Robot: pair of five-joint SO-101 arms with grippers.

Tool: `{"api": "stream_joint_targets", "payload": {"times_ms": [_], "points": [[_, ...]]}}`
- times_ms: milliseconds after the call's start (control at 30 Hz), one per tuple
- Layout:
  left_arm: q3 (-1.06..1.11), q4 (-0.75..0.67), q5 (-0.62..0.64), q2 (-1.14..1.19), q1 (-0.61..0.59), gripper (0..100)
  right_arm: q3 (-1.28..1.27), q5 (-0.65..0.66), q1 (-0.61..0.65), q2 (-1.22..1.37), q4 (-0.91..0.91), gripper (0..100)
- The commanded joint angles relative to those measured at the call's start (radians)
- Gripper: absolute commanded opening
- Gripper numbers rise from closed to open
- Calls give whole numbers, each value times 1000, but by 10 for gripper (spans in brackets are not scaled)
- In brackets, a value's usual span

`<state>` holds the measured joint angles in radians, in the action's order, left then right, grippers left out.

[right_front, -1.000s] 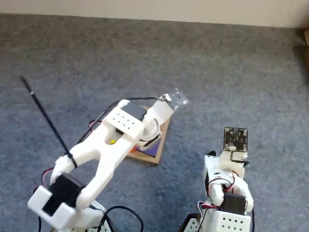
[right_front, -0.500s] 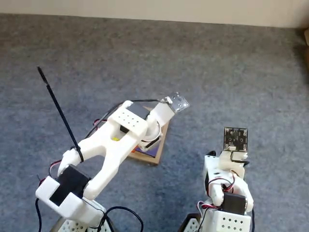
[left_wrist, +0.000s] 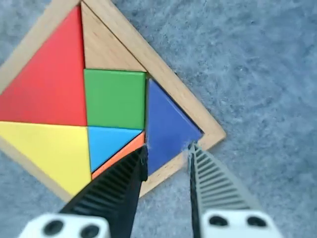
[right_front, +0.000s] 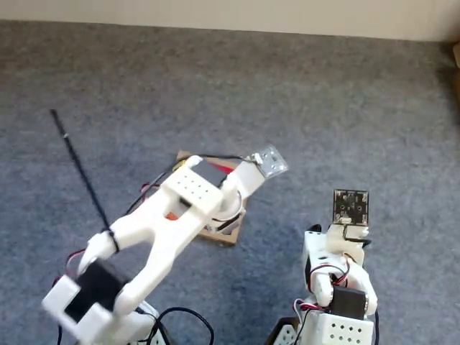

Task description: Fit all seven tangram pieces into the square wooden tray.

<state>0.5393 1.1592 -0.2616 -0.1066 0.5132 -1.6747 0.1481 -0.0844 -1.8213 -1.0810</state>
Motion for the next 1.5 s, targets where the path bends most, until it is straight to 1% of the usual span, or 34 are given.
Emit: {"api": "stream_joint_targets", "payload": {"times_ms": [0, 167, 300, 367, 433, 533, 667, 800, 967, 1467], "points": [[36, -8, 5, -142, -1, 146, -119, 2, -13, -8, -4, 91], [91, -110, 2, -199, -97, 146, -119, 2, -13, -8, -4, 91], [87, -124, 3, -209, -166, 146, -119, 2, -13, -8, -4, 91], [93, -126, 3, -236, -179, 145, -119, 2, -13, -8, -4, 91], [117, -132, 2, -295, -182, 114, -119, 2, -13, -8, -4, 91], [211, -213, 0, -410, -182, 59, -119, 2, -13, -8, -4, 91], [354, -359, 3, -576, -223, 31, -119, 2, -13, -8, -2, 91], [453, -440, 5, -708, -254, 5, -119, 2, -13, -8, -2, 91], [493, -453, 6, -779, -251, 5, -119, 2, -13, -8, -2, 91], [506, -453, 6, -789, -255, 5, -119, 2, -13, -8, -2, 91]]}}
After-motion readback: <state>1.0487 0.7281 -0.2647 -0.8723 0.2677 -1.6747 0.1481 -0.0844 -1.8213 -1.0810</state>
